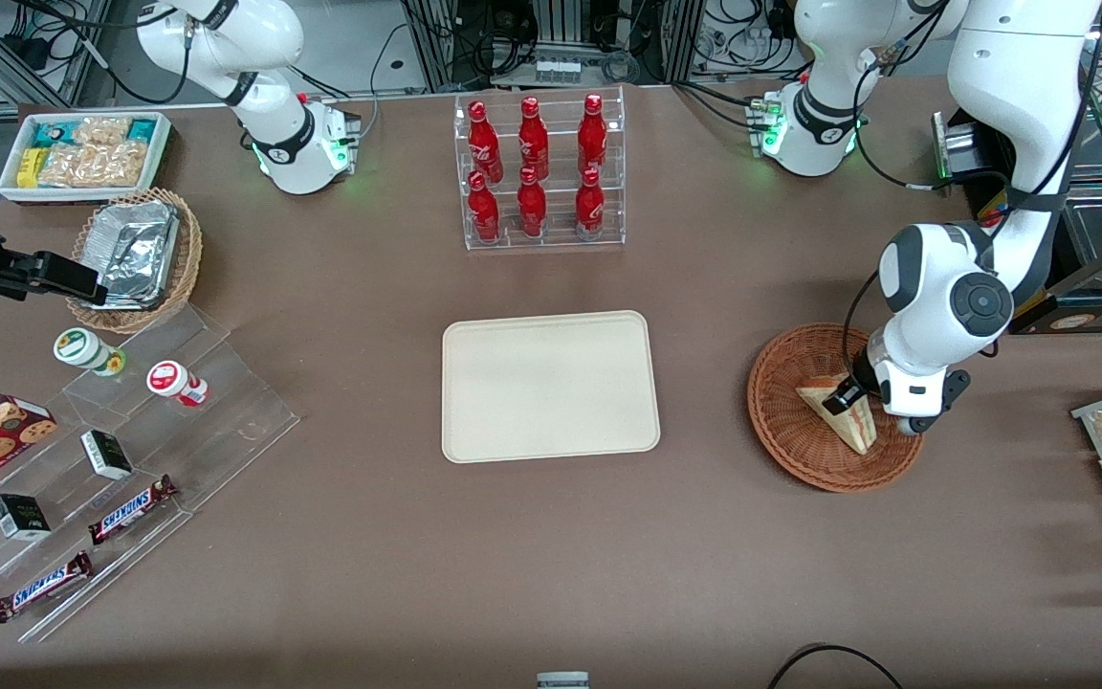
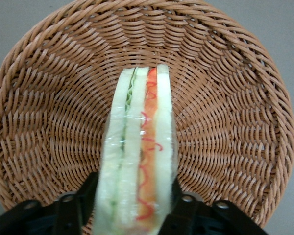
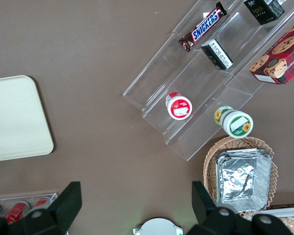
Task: Place sandwich from basket to tray
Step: 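Lower the open left gripper around the sandwich and close it, then lift the sandwich out of the basket and carry it over the tray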
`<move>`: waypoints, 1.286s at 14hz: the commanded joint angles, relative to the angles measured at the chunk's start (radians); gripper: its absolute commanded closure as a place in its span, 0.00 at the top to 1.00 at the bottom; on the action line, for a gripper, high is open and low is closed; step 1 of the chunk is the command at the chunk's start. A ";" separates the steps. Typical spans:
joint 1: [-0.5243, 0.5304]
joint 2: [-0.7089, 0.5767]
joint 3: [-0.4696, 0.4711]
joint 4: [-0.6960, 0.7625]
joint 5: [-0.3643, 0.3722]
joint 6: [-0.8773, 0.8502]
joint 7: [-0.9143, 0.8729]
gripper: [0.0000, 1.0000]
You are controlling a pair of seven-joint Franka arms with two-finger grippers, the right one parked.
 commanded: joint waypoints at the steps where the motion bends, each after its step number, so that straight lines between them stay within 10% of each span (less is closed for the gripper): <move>1: 0.000 -0.022 -0.004 0.013 -0.010 -0.041 0.011 0.00; 10: -0.024 -0.033 -0.087 0.203 0.007 -0.322 0.208 0.00; 18: -0.283 0.062 -0.093 0.392 0.005 -0.419 0.234 0.00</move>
